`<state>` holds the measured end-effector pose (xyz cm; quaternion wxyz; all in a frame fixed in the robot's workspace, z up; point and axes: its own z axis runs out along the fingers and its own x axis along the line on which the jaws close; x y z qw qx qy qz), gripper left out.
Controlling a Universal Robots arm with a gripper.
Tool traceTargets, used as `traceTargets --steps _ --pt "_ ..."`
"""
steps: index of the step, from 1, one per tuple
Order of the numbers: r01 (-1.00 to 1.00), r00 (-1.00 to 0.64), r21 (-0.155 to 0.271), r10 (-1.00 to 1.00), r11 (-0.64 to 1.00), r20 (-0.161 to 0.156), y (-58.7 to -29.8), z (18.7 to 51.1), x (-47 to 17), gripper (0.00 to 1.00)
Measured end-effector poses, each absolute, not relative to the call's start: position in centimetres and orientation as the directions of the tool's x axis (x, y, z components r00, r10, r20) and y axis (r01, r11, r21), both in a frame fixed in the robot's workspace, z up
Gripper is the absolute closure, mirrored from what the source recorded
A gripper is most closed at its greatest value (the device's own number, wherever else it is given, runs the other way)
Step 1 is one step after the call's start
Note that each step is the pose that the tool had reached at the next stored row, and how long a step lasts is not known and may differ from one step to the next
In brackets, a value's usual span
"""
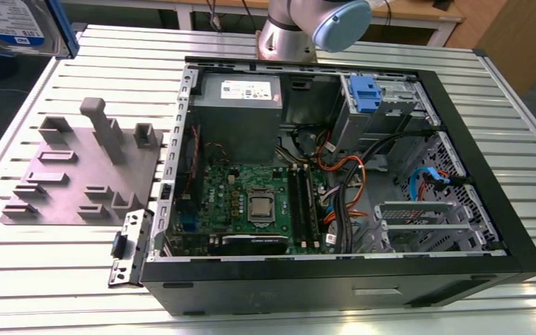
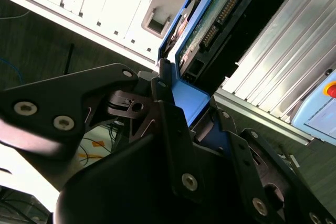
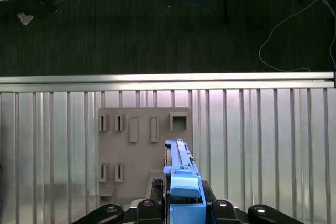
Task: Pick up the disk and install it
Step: 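Pick up the disk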
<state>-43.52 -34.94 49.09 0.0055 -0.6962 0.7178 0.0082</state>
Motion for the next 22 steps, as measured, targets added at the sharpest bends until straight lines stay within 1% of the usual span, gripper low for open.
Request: traceTargets --steps 22 --pt "-1.000 -0.031 0.004 -0.999 0.030 -0.018 -36.3 49.4 -43.5 0.63"
